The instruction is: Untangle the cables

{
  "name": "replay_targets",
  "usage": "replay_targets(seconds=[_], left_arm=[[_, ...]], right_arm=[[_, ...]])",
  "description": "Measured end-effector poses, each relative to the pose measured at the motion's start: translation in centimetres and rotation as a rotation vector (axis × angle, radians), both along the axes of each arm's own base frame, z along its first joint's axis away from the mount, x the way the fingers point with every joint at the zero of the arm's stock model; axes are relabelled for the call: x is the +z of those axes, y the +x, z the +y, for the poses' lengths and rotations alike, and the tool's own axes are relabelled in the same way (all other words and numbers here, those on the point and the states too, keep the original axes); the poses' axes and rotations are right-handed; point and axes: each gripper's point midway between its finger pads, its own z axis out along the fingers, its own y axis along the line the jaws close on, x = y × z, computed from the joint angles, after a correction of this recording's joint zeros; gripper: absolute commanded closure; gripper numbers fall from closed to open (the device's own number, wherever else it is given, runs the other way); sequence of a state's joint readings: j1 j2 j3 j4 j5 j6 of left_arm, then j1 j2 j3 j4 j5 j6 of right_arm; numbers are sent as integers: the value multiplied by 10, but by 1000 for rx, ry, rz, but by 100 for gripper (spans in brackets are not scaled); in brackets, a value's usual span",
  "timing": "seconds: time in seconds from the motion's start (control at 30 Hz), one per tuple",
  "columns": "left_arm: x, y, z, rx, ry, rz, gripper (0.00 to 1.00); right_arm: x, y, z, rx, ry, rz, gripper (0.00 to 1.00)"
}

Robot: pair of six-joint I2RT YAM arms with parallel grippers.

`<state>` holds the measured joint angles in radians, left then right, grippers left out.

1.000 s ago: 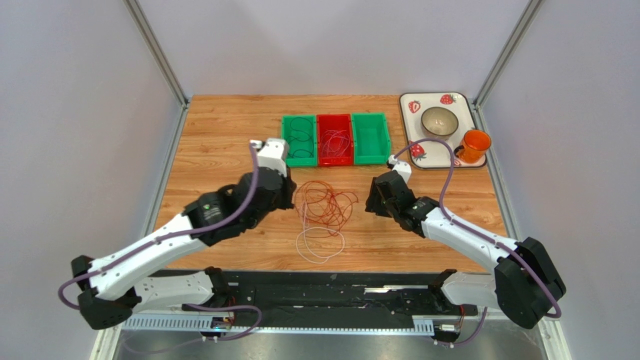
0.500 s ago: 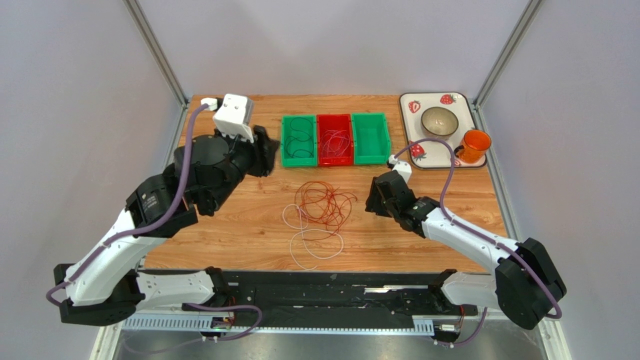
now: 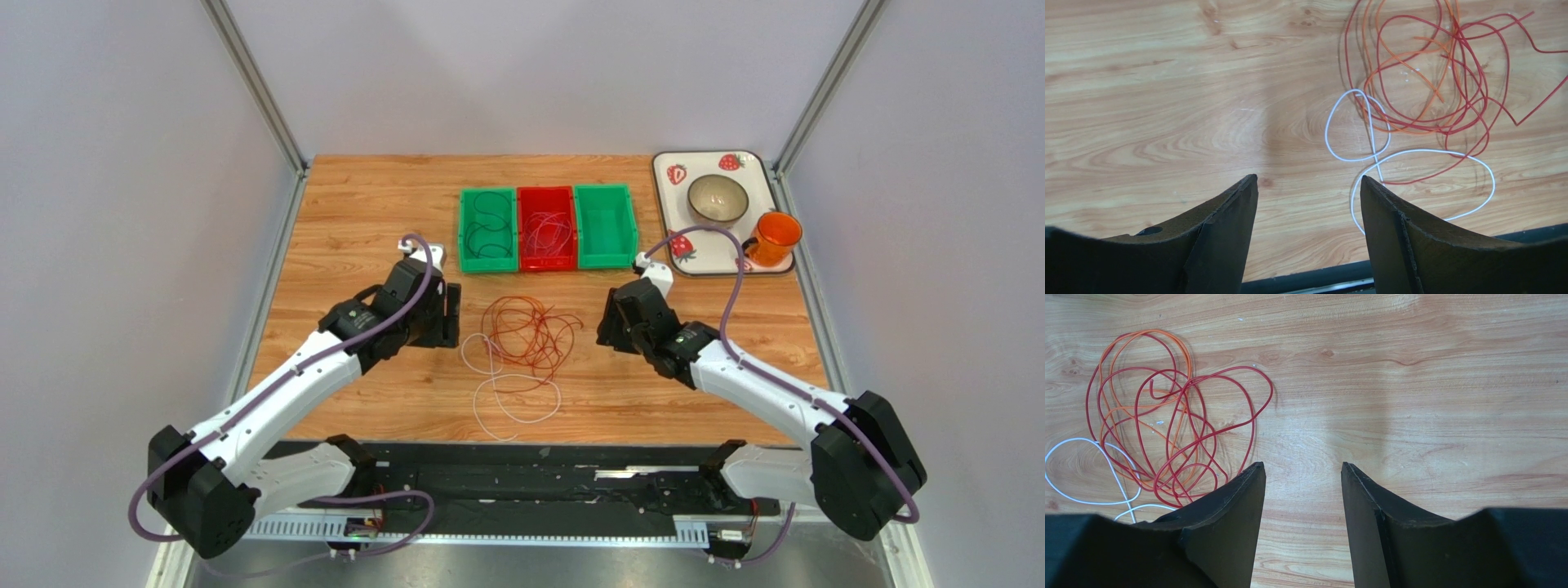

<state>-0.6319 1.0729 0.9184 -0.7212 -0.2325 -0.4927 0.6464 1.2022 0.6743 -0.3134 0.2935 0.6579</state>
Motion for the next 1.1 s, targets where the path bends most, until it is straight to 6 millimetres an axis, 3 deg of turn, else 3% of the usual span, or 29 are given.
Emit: replay_targets(seconds=[0.3, 0.7, 0.97, 1.1], left_arm=[[-43, 2, -15, -25, -124, 74, 31], [-55, 14, -23, -17, -157, 56, 30], [-56, 19, -23, 1, -162, 40, 39], [-72, 21, -25, 7, -141, 80, 40]], right_arm=[[0, 0, 1, 3, 2, 2, 47], [2, 0, 5, 30, 17, -7, 48], [6, -1, 6, 36, 31, -20, 48], [4, -1, 6, 38, 25, -13, 48]])
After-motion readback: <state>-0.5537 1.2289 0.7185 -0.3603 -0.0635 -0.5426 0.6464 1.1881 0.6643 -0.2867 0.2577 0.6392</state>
